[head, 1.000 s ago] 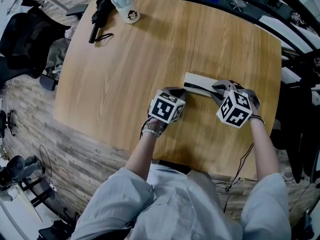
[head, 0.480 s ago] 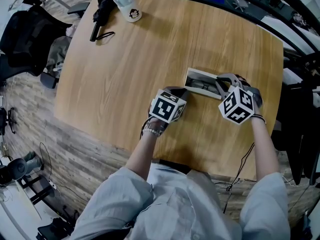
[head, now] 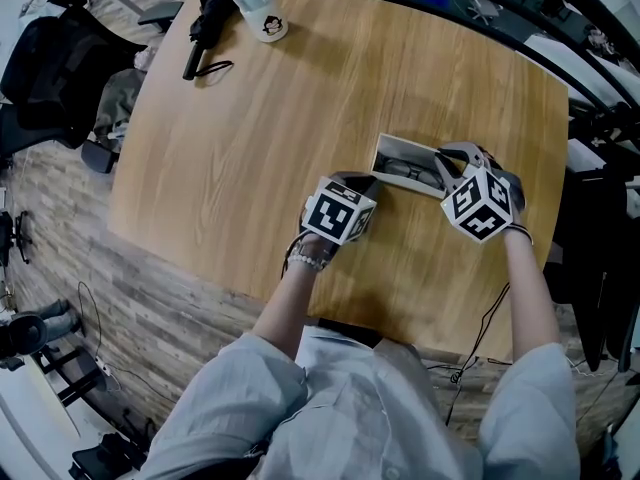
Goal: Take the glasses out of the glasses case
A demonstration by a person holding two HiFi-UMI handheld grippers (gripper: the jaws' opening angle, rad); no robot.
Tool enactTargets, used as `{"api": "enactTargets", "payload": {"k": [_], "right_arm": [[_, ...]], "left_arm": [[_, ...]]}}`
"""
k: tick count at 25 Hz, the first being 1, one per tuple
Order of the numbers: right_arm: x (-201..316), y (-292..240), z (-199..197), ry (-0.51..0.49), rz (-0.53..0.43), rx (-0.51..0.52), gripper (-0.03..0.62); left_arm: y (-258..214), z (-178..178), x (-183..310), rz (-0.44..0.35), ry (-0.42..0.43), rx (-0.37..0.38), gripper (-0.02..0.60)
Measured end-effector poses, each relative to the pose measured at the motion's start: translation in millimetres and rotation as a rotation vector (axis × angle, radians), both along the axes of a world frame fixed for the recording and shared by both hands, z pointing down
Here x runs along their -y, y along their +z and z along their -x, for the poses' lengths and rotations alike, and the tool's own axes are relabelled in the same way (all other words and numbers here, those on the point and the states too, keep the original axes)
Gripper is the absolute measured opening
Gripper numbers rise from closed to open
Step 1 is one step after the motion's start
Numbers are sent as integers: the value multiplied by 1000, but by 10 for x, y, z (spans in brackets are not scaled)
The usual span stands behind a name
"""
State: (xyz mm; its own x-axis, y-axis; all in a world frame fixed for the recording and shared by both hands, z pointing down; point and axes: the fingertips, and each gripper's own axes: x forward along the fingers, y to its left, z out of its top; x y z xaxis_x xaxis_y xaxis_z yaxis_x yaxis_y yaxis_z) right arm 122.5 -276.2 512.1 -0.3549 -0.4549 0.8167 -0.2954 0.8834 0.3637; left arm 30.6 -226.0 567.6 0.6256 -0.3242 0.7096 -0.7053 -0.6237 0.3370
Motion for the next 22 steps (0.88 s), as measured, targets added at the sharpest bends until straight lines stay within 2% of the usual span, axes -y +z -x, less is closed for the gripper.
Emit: {"api": "enactTargets", "payload": {"k": [5, 9, 13, 18, 22], "right_arm": [[-115, -55, 28, 19, 18, 44, 13], [-169, -145, 89, 21, 9, 71, 77], [-252, -200, 246, -25, 8, 80, 87], [-362, -28, 386, -97, 62, 23, 110], [-365, 123, 411, -118, 103, -18, 115]], "left_arm": [[4, -4, -8, -3, 2, 4, 5], [0, -12, -12, 0, 2, 3, 5], [-1, -12, -8, 0, 2, 2, 5], [6, -19, -5, -9, 4, 9, 5], [3, -13, -1, -8, -1, 5, 5]]}}
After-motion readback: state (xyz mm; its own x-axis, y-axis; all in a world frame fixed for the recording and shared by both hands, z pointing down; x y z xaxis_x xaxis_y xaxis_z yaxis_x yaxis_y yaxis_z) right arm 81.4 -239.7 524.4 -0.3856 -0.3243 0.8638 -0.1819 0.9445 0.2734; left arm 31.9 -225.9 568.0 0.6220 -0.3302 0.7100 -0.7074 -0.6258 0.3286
